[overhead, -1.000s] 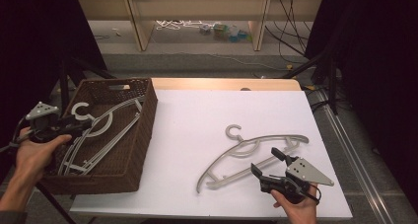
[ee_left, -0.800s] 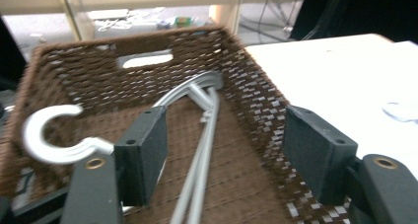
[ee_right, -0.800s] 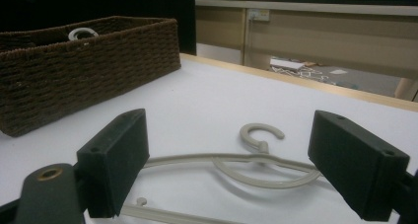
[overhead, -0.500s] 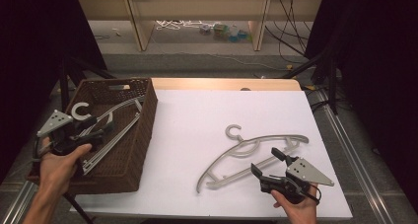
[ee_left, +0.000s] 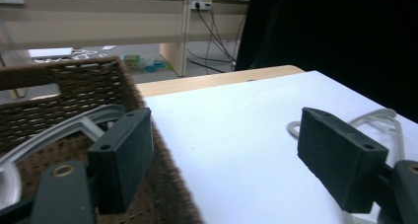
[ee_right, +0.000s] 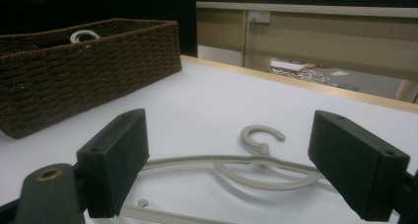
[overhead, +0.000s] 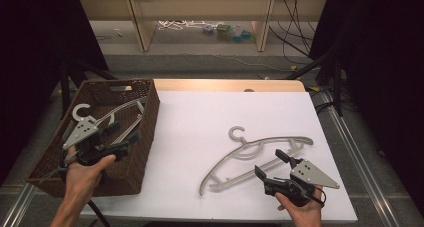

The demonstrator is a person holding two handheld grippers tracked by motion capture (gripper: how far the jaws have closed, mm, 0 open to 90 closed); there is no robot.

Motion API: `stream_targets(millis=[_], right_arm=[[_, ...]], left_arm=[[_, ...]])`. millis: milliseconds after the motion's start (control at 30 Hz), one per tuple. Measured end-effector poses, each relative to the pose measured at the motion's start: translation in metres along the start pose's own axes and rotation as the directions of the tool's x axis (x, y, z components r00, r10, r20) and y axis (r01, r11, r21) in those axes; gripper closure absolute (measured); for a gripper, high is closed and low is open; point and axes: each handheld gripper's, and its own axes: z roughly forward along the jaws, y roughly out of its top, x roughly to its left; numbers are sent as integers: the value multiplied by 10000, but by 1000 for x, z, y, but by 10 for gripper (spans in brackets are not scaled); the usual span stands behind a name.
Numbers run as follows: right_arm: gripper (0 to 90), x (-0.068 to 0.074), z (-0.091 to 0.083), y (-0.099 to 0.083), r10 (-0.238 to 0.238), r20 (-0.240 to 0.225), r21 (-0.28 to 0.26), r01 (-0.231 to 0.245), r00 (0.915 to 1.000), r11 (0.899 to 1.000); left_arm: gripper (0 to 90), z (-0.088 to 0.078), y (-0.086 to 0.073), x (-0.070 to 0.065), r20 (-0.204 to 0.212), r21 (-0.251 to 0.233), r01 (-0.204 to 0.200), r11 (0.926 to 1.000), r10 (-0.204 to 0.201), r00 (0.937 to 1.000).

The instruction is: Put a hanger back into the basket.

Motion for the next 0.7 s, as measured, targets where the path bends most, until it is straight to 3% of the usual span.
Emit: stream_targets(millis=[267,533,700], right_arm=[[163,-1,1,-1,40,-102,-91,-41,9999,10000],[163,-2,0,-1,38,-135,35,-38,9999,10000],[163,-2,0,-1,34,-176,-9,-35,9998,10000]], left_arm=[[185,5,-9,-32,745,9,-381,9993,380,9965],[173,9,-17,-44,1067,-105,-544,9985,552,9928],[165,14,-25,-53,1287,75,-703,9975,688,9893]])
